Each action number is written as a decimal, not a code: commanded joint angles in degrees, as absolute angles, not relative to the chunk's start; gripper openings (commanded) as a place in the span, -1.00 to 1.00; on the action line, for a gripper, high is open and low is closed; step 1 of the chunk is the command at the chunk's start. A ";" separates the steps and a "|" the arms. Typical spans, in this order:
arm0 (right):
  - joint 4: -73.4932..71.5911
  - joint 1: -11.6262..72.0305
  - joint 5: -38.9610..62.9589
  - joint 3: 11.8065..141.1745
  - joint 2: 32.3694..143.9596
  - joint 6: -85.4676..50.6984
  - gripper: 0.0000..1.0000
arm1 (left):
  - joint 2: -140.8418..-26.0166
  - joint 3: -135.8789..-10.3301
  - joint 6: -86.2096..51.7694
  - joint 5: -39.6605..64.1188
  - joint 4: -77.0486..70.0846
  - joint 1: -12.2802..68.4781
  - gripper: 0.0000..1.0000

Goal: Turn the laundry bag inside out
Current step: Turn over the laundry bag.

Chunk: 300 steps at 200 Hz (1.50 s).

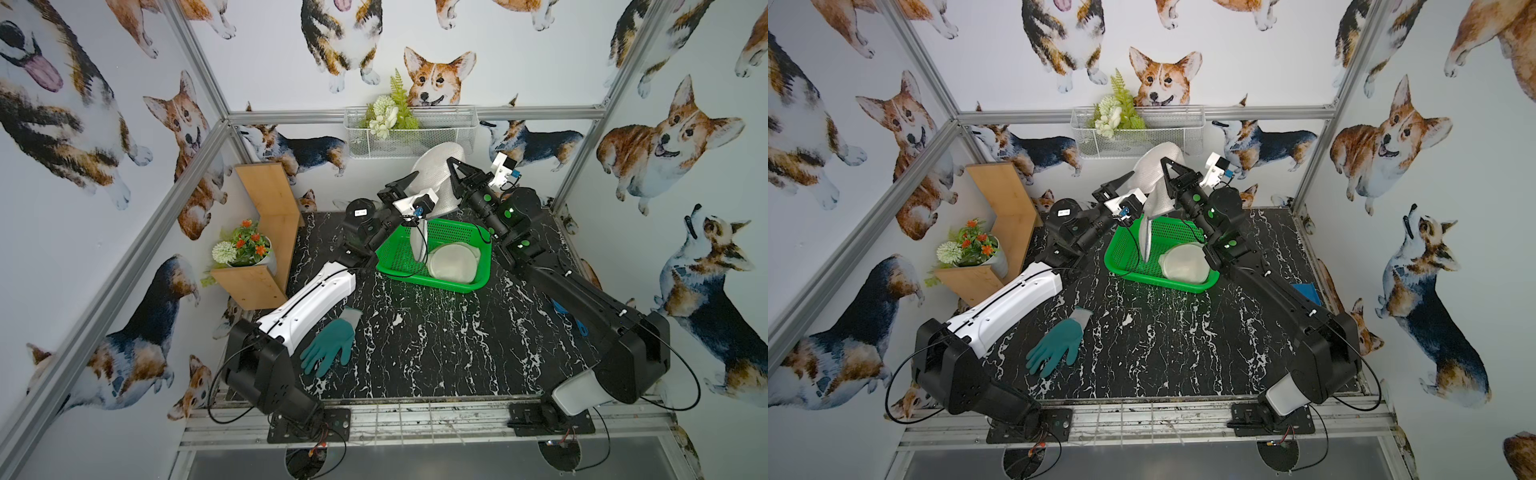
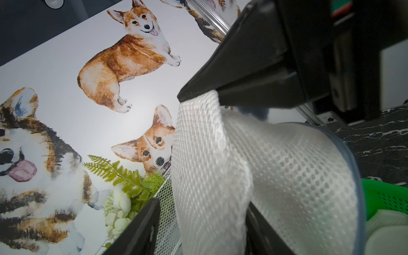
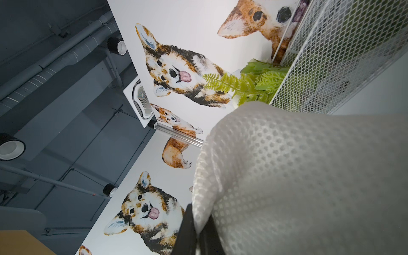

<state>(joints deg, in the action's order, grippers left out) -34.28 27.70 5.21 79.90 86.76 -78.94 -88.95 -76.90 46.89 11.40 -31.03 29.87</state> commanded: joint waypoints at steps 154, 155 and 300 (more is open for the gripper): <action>-14.64 22.41 9.20 76.71 74.38 -11.29 0.41 | -90.79 -89.75 27.63 14.77 -13.19 24.36 -1.00; -14.79 22.46 9.26 76.33 74.19 -10.61 0.41 | -90.79 -89.79 27.35 14.90 -13.19 24.22 -1.00; -42.50 32.47 -6.55 63.80 80.17 26.28 -0.55 | -92.06 -99.33 15.04 18.36 -0.17 20.75 -1.00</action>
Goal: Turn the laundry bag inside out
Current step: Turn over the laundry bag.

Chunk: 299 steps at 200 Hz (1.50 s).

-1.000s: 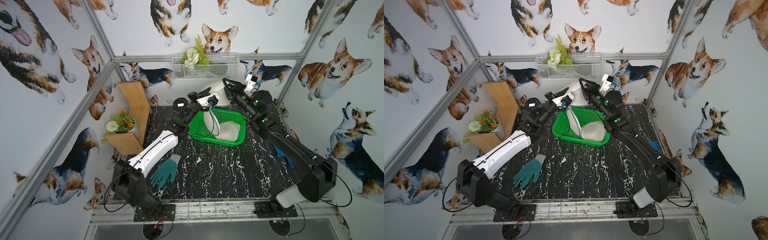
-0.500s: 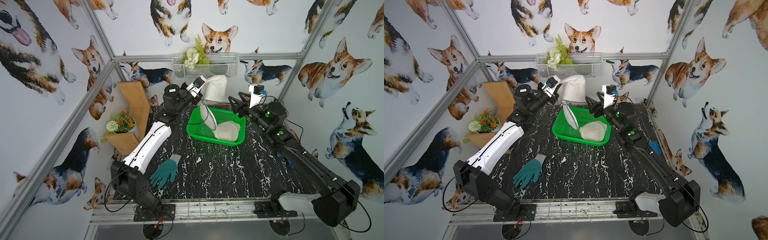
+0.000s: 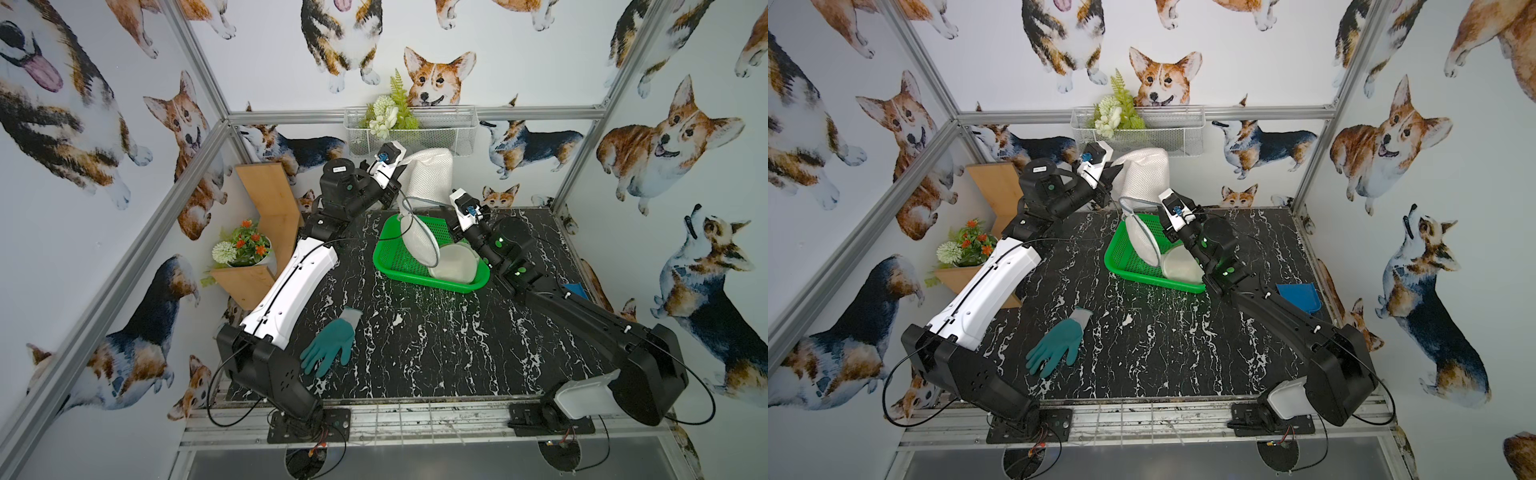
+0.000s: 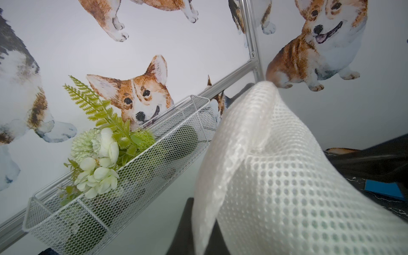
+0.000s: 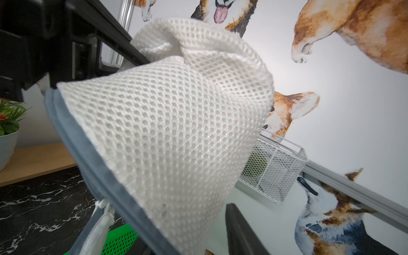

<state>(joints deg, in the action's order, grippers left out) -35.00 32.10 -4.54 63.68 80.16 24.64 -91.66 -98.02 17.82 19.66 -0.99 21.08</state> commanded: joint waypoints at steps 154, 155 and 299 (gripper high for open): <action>-32.33 29.15 2.85 60.34 75.53 8.66 0.44 | -95.62 -106.07 1.28 17.04 4.92 16.14 -1.00; -32.20 29.03 3.18 59.97 75.34 8.42 0.44 | -95.62 -106.08 1.25 16.78 5.05 16.16 -1.00; -39.98 36.56 4.06 72.58 93.71 -5.97 0.12 | -93.44 -102.92 -0.98 10.30 4.87 16.70 -1.00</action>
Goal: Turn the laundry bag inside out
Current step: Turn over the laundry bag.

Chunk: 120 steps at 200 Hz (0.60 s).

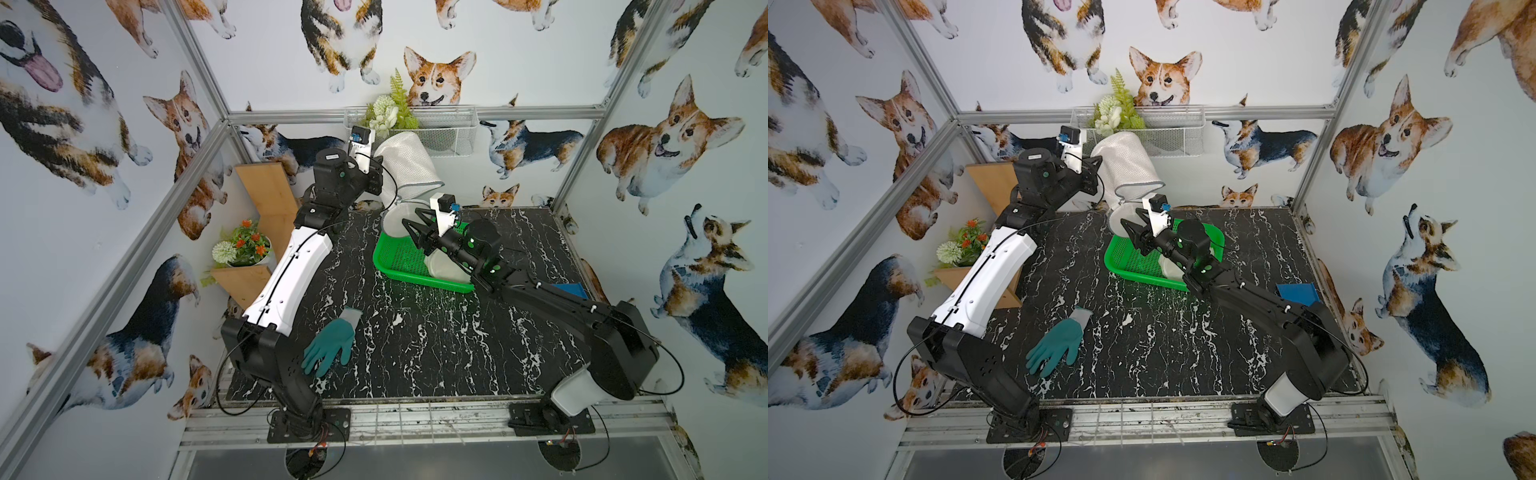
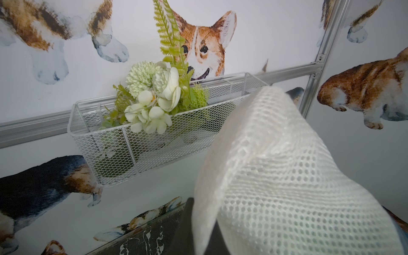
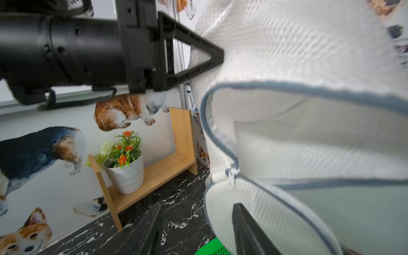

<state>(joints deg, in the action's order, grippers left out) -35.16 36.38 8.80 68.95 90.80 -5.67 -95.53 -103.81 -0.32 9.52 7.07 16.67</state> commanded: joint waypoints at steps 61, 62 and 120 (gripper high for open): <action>-38.66 37.13 6.66 80.32 100.72 -0.01 0.12 | -93.16 -102.89 -2.11 9.69 4.92 16.79 -1.00; -38.71 37.11 6.58 80.37 100.81 0.04 0.12 | -93.16 -102.95 -2.11 9.68 4.92 16.79 -1.00; -39.33 37.10 4.35 86.97 106.39 0.54 -0.19 | -93.13 -103.01 -2.31 10.15 5.37 16.79 -1.00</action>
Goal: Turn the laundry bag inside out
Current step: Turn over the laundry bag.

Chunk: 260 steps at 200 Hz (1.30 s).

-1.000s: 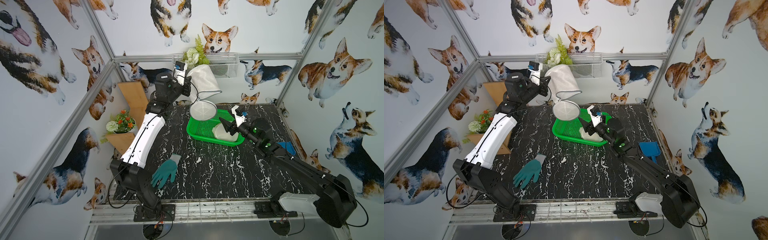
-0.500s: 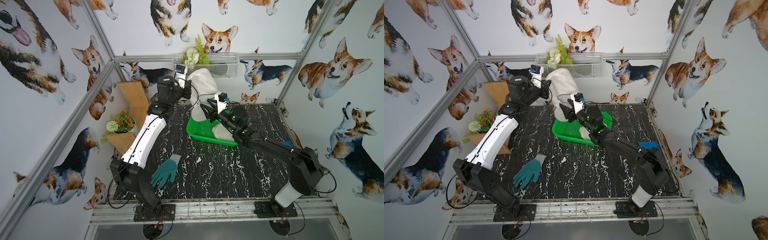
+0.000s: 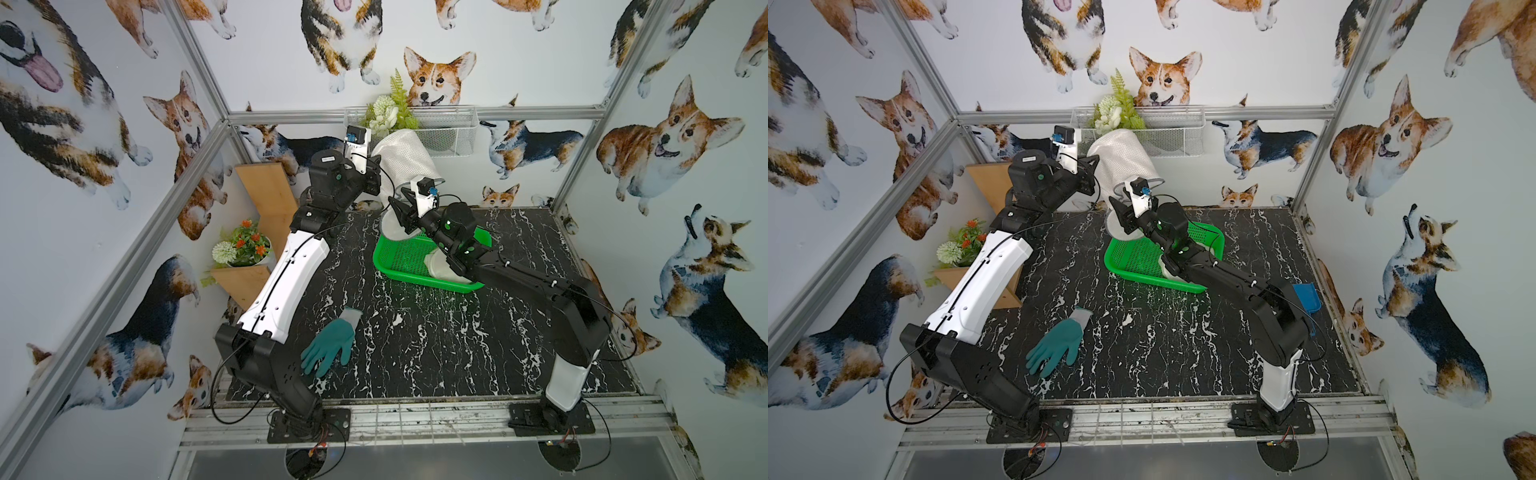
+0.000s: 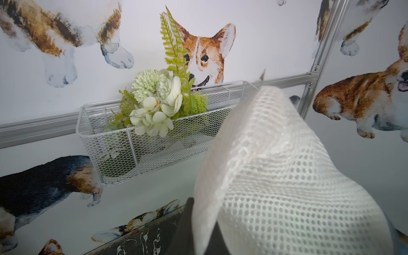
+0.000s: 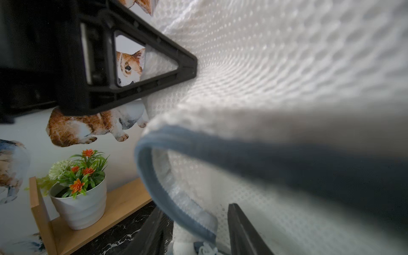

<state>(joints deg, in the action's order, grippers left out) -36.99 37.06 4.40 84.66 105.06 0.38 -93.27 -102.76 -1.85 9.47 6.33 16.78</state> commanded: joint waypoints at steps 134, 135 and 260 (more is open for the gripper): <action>-25.93 30.41 26.49 79.35 93.83 -36.99 -1.00 | -87.38 -93.52 1.39 5.85 -1.03 14.88 0.58; -25.75 30.24 26.74 79.36 93.80 -37.48 -1.00 | -87.20 -93.17 1.71 5.82 -1.30 14.87 0.58; -29.28 24.28 38.85 77.87 91.20 -48.68 -1.00 | -79.13 -78.45 23.21 48.33 -1.26 19.83 0.56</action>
